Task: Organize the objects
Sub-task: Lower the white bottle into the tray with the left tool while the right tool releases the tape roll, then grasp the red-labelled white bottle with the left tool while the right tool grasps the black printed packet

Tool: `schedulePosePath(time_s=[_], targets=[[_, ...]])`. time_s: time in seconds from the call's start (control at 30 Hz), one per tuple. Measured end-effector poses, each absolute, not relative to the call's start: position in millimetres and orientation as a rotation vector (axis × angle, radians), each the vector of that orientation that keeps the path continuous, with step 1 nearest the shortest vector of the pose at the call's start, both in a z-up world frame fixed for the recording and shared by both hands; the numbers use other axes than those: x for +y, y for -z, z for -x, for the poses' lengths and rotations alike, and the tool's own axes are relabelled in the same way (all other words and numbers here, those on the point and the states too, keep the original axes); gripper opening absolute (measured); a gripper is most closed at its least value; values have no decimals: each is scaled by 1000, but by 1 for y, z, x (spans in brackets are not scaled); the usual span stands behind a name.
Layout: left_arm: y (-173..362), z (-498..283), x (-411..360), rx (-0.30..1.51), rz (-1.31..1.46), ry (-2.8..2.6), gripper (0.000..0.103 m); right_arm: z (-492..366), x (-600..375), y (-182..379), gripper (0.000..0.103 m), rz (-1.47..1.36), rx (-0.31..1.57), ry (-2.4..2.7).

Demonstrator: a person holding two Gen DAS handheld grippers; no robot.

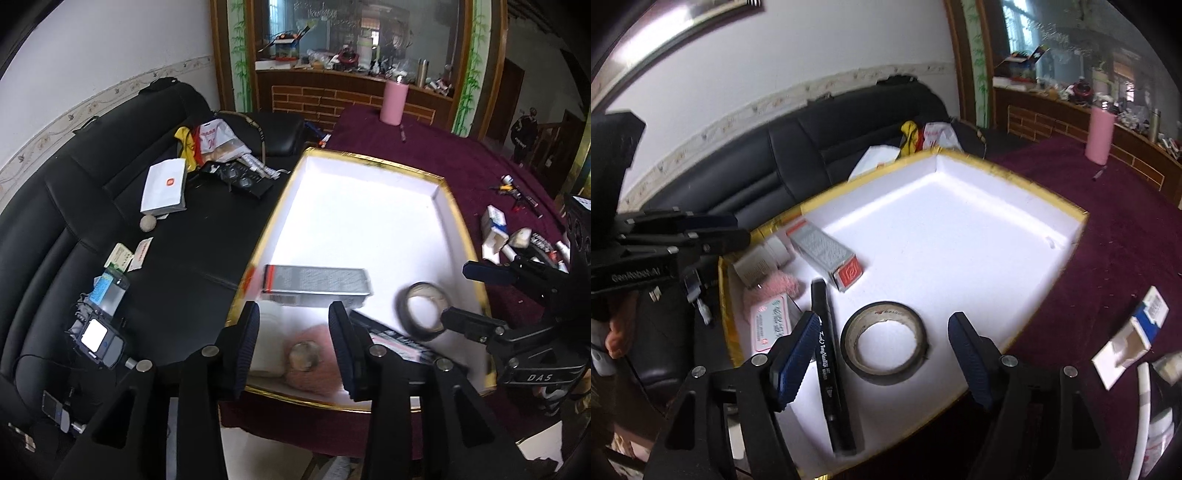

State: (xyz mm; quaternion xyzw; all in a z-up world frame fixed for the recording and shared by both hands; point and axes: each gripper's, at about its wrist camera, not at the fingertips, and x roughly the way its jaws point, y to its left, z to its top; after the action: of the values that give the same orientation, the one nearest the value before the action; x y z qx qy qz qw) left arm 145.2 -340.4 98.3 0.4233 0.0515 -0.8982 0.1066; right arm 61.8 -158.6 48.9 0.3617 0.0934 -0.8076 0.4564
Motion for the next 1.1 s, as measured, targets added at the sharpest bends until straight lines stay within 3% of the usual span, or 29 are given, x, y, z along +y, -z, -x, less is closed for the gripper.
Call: schedulePosePath(time_s=[0.17, 0.23, 0.4, 0.53, 0.83, 1.1], targets=[[-107, -145, -316, 188, -1212, 2733, 46, -71, -107, -63, 88, -844, 114, 2077], [-108, -141, -302, 216, -1208, 2770, 59, -76, -82, -65, 94, -834, 65, 2124], [-105, -130, -268, 268, -1265, 2854, 62, -90, -28, -66, 103, -819, 27, 2277], [-105, -121, -237, 324, -1313, 2926, 65, -102, 14, -58, 103, -849, -7, 2372], [-91, -101, -166, 382, -1476, 3034, 70, -110, 108, -38, 103, -917, -286, 2552], [-78, -82, -128, 436, -1604, 3009, 70, -113, 143, -48, 103, -882, -333, 2636]])
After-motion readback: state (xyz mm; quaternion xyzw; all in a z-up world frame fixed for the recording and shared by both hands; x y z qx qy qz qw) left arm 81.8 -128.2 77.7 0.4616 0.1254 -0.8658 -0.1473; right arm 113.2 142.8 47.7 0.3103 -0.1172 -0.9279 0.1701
